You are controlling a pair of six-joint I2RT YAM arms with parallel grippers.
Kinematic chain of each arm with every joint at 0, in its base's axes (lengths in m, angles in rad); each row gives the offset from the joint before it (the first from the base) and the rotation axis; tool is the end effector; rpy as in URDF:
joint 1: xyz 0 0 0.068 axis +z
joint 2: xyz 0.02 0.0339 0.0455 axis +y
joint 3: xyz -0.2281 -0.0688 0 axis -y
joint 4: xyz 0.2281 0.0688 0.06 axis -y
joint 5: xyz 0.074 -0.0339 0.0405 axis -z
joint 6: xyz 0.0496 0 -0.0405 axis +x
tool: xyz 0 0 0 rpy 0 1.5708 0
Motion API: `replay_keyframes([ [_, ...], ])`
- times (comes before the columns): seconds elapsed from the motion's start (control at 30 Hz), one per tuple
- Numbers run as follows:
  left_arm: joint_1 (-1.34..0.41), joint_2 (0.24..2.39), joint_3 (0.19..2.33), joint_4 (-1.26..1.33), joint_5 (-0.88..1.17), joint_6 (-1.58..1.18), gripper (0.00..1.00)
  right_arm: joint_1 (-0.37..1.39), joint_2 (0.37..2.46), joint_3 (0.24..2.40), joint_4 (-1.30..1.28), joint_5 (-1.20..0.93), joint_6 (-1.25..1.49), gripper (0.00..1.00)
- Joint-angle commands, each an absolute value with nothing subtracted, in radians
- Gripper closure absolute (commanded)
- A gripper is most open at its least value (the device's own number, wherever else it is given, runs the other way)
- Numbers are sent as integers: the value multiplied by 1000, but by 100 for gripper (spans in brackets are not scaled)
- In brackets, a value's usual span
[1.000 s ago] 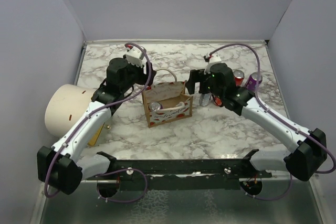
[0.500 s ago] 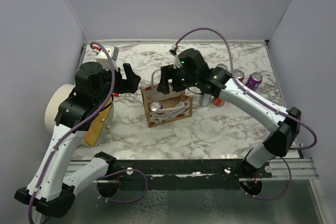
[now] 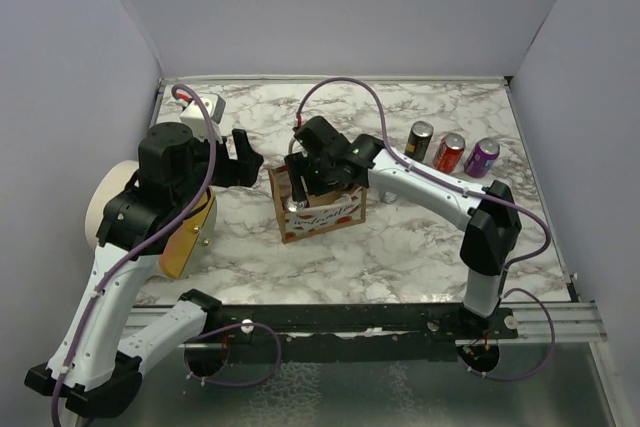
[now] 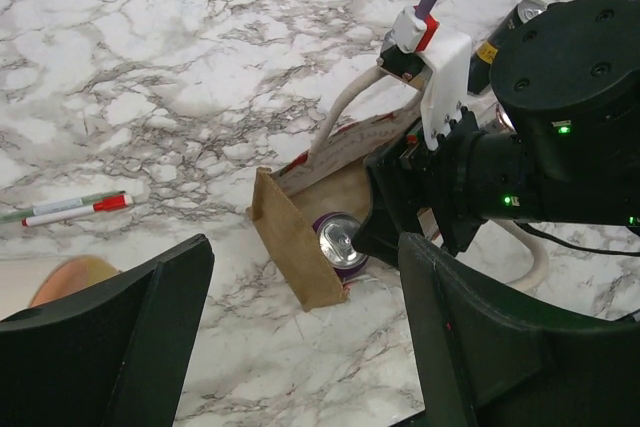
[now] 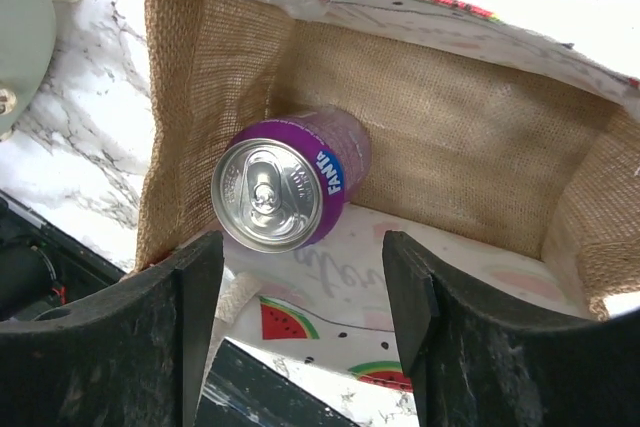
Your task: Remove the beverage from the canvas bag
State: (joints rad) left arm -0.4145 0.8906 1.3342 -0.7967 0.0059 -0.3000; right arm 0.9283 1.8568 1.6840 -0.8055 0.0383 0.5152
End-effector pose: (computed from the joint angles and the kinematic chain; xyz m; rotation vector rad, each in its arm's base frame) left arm 0.1580 -0.0699 0.4002 0.1158 1.9507 -0.4818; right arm 0.2342 0.3098 0.2497 -0.5242 2.5765 0.4924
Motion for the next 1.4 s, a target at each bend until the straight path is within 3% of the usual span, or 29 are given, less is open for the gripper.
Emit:
replay_keyframes([
  [0.0,-417,874,1323,-809,-2,-280,22,931,1878,1705,-796,45,495,35],
  [0.33,-417,906,1348,-822,-20,-213,20,981,1986,1799,-821,30,515,17],
  [0.7,-418,927,1350,-828,-22,-148,20,1004,2085,1821,-921,136,566,14],
  [1.03,-418,921,1350,-823,-25,-144,20,1004,2146,1854,-914,151,563,28],
  [1.37,-419,927,1350,-810,-28,-151,20,1004,2061,1952,-937,147,526,81],
])
